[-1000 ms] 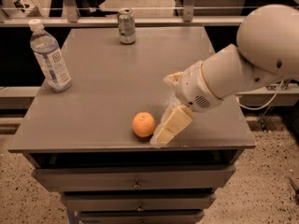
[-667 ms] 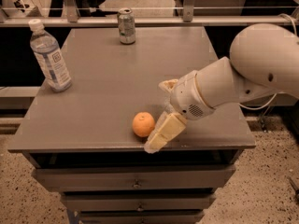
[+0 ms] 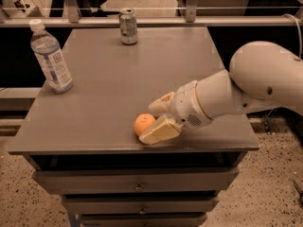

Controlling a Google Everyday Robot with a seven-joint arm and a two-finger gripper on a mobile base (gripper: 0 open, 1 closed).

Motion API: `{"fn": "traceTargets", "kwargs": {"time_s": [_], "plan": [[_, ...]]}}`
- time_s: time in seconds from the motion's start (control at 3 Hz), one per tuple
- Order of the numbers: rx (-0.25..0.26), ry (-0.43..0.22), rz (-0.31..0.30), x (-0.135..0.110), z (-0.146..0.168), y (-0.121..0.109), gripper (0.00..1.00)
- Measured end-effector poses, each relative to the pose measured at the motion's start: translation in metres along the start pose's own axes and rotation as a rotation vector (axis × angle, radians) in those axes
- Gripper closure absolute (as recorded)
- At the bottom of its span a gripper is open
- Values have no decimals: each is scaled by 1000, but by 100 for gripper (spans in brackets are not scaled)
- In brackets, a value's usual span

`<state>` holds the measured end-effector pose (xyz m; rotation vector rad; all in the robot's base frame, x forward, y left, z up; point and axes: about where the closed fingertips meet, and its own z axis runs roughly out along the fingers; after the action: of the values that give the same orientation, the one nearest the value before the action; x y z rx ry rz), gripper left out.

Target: Pick orange

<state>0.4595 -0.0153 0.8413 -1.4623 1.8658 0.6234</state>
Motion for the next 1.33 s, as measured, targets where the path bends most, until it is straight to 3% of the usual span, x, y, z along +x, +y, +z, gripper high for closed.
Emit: {"fn": "traceTargets", "kwargs": {"time_s": [0.67, 1.0, 1.33], "plan": [[2, -51, 62, 0, -11, -8, 87], [39, -147, 86, -13, -43, -30, 100], [88, -284, 101, -28, -84, -61, 100]]}}
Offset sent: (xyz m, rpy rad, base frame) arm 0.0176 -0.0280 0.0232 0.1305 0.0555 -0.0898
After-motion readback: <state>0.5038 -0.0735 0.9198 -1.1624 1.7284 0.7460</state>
